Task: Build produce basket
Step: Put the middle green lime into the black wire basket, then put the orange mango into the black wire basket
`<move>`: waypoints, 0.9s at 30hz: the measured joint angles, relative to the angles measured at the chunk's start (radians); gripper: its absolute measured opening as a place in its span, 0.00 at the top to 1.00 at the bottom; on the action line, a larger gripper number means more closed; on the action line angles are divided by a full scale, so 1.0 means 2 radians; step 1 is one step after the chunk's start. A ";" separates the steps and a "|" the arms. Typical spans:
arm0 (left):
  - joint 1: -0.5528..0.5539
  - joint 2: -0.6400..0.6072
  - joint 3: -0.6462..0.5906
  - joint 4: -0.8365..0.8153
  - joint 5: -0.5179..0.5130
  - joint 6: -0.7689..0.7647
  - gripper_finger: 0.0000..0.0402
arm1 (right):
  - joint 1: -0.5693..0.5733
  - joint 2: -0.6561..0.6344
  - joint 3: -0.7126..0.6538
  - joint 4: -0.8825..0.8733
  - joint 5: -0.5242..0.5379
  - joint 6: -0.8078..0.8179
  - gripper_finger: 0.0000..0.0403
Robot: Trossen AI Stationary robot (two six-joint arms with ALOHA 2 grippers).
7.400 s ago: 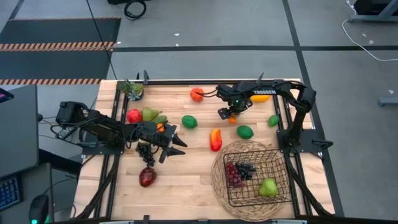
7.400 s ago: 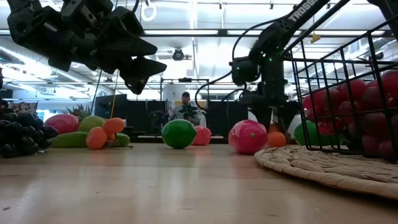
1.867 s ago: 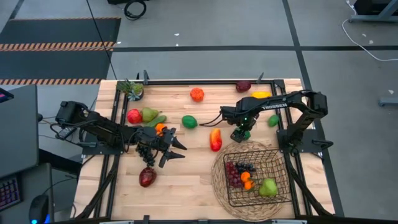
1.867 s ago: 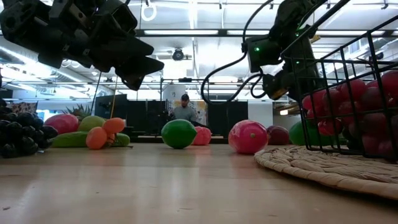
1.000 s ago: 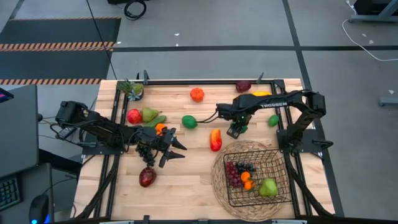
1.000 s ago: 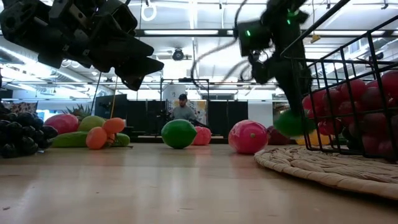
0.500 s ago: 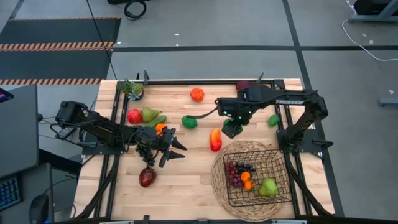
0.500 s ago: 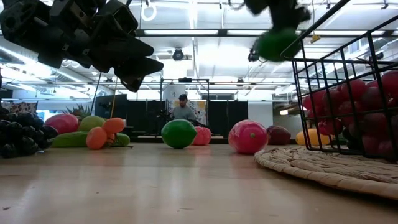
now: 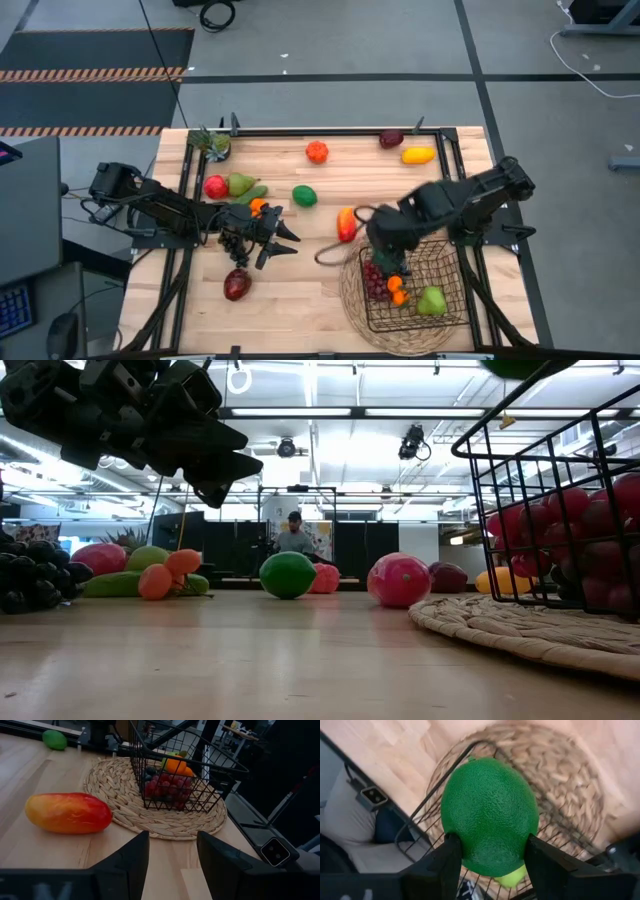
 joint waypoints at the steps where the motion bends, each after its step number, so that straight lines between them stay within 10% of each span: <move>1: 0.000 0.000 0.000 0.000 0.000 0.000 0.57 | 0.009 0.001 0.000 0.000 0.008 0.013 0.51; 15: 0.000 0.000 0.000 0.001 -0.010 -0.013 0.57 | 0.070 0.015 -0.040 0.010 0.058 0.077 0.49; 27: -0.003 0.000 0.000 0.000 -0.010 -0.013 0.57 | 0.066 0.015 -0.119 0.002 0.040 0.059 0.19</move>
